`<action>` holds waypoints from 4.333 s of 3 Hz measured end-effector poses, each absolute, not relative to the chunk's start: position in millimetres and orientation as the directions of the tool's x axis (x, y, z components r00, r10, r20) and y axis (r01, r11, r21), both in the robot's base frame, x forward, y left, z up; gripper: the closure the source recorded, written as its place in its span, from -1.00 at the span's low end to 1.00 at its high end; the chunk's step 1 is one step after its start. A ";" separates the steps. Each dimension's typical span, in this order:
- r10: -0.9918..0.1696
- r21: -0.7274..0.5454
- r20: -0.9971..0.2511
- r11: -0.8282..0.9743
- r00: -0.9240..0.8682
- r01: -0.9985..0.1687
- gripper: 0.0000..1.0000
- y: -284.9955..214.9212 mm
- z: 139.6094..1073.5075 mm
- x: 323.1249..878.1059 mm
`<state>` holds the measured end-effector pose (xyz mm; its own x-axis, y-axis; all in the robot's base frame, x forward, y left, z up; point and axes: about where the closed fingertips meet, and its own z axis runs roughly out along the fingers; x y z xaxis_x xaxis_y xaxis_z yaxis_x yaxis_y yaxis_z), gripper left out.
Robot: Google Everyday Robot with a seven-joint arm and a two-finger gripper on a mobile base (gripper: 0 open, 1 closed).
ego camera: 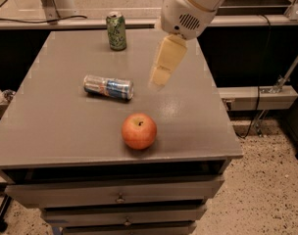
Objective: Place redbull can upright
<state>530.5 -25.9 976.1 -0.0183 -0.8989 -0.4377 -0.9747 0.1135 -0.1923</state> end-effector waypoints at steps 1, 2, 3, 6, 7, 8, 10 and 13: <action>-0.889 -0.189 -0.457 0.121 -0.021 -0.974 -1.00 -17.0 969.3 534.6; -0.867 -0.164 -0.497 0.136 -0.037 -0.977 -1.00 11.0 944.8 552.2; -0.846 -0.138 -0.529 0.161 -0.064 -0.977 -1.00 37.6 918.4 574.9; -0.822 -0.028 -0.542 0.223 -0.172 -0.974 -1.00 102.4 873.9 629.7; -0.831 -0.013 -0.529 0.210 -0.171 -0.978 -1.00 120.9 864.4 630.1; -0.854 -0.025 -0.498 0.189 -0.152 -0.982 -1.00 135.4 859.4 626.1; -0.909 -0.053 -0.402 0.146 -0.113 -0.988 -1.00 150.0 843.4 615.9; -0.942 -0.050 -0.325 0.105 -0.083 -0.993 -0.22 140.9 828.9 611.3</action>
Offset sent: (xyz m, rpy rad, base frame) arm 0.0531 0.0742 -0.0649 0.1421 0.0393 -0.0349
